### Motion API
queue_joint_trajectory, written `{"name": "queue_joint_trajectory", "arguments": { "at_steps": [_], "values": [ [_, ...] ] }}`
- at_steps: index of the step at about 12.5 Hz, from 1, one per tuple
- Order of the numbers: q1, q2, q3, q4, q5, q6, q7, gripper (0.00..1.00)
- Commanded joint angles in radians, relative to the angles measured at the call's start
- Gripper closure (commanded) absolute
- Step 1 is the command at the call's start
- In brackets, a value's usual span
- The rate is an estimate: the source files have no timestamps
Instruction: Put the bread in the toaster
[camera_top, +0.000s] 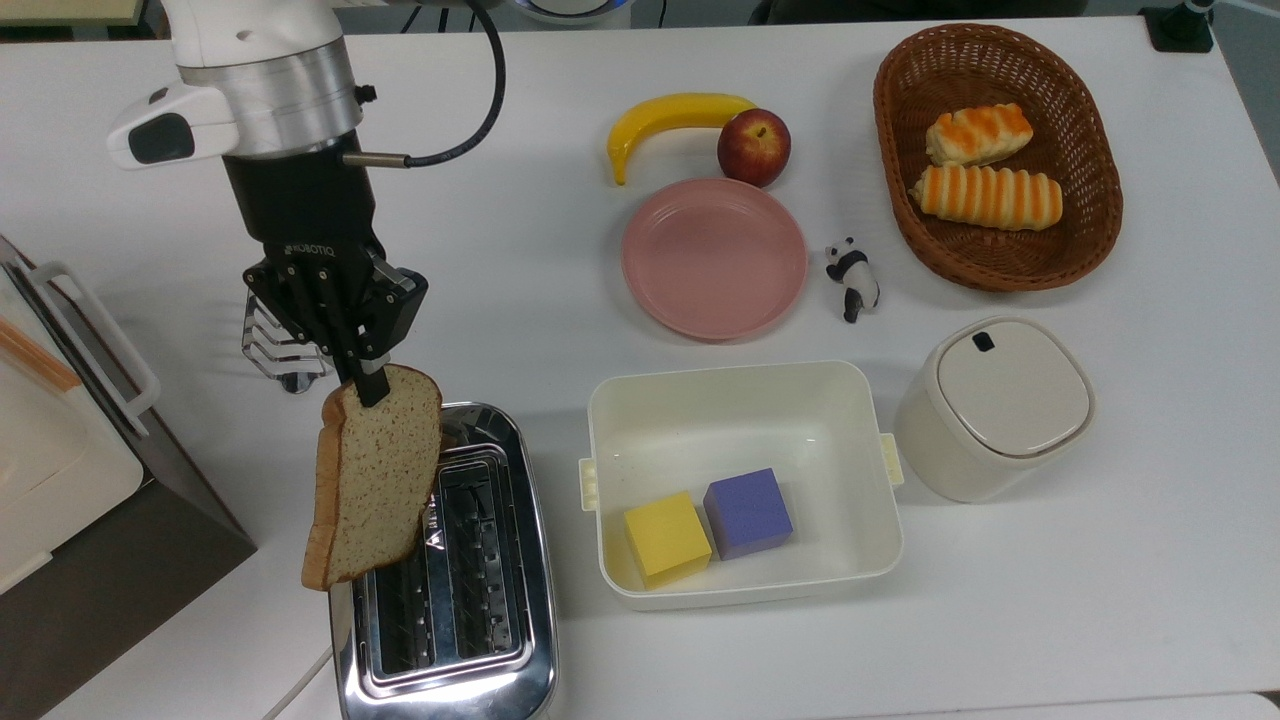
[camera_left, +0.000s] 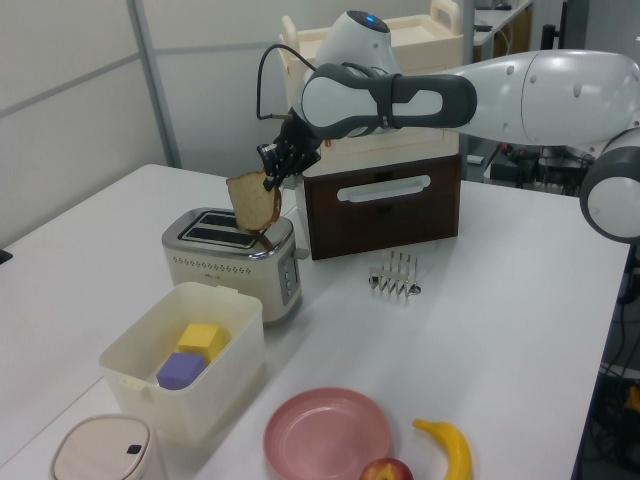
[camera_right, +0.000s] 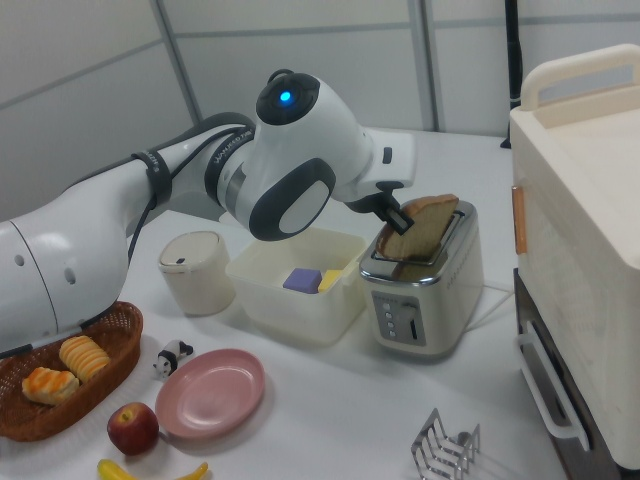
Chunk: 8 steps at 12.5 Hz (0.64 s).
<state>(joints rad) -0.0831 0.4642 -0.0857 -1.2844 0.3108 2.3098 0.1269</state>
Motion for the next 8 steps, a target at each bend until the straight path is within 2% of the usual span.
{"name": "queue_joint_trajectory", "arguments": {
  "at_steps": [1,2,3,5,8],
  "values": [
    [0.013,-0.032,-0.002,-0.027,-0.010,-0.044,-0.013,0.96],
    [0.013,-0.032,-0.002,-0.027,-0.009,-0.043,-0.012,0.72],
    [0.011,-0.033,-0.002,-0.027,-0.009,-0.043,-0.009,0.60],
    [0.011,-0.033,-0.003,-0.026,-0.009,-0.044,-0.009,0.49],
    [0.011,-0.035,-0.003,-0.026,-0.009,-0.043,-0.007,0.49]
  ]
}}
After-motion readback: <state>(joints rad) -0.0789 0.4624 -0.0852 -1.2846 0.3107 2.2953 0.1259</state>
